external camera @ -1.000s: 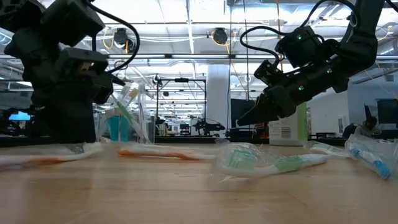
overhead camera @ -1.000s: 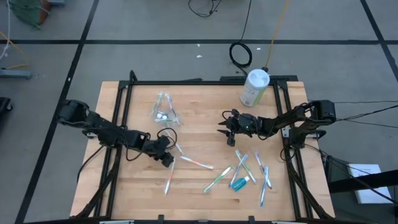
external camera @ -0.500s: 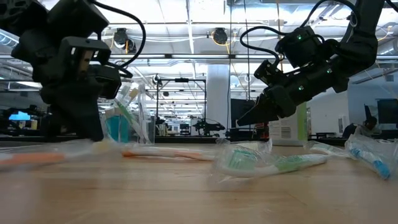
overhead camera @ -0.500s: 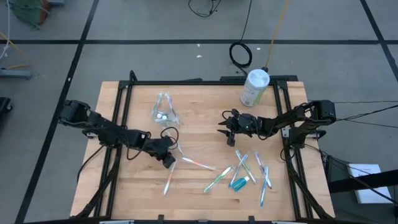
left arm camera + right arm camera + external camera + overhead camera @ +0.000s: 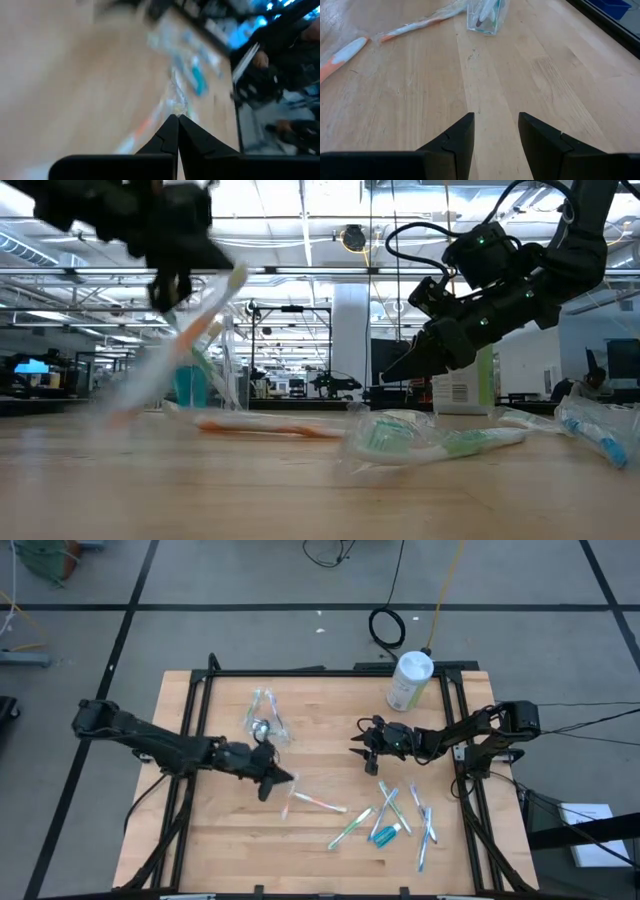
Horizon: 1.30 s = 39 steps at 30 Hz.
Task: Pick & Place toothbrushing station
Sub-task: Put the orange toothbrush into the transparent organizer
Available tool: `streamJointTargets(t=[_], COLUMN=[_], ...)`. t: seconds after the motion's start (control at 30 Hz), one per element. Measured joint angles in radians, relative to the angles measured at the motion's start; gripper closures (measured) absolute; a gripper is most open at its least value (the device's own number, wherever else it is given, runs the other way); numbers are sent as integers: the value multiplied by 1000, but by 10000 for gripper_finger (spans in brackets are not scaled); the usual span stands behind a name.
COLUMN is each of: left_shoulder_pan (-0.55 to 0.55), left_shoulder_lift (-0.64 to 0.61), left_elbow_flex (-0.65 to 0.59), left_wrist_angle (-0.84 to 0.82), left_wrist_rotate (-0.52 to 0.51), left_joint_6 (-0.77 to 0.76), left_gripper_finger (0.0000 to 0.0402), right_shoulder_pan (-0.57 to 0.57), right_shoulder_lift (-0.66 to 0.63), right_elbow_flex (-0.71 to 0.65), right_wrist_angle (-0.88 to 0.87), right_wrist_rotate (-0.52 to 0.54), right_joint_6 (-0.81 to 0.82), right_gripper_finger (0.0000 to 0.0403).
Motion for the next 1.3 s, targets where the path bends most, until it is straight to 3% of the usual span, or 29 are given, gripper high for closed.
streamJointTargets(t=[0.2,0.47,0.57,0.87,1.3], left_shoulder_pan=[-1,25,53,126,100], left_shoulder_lift=[-145,-226,-227,-186,2], left_elbow_flex=[61,80,80,66,38], left_wrist_angle=[6,5,8,-3,-97], left_wrist_rotate=[-207,-659,-760,-761,-751], left_joint_6=[331,681,764,702,554], left_gripper_finger=[399,400,400,400,393], right_shoulder_pan=[0,0,0,0,0], right_shoulder_lift=[0,0,0,0,0], right_elbow_flex=[0,0,0,-2,-38], right_wrist_angle=[-2,-2,-2,-2,12], right_wrist_rotate=[0,0,0,0,0], right_joint_6=[0,0,0,0,0], right_gripper_finger=[259,259,259,259,259])
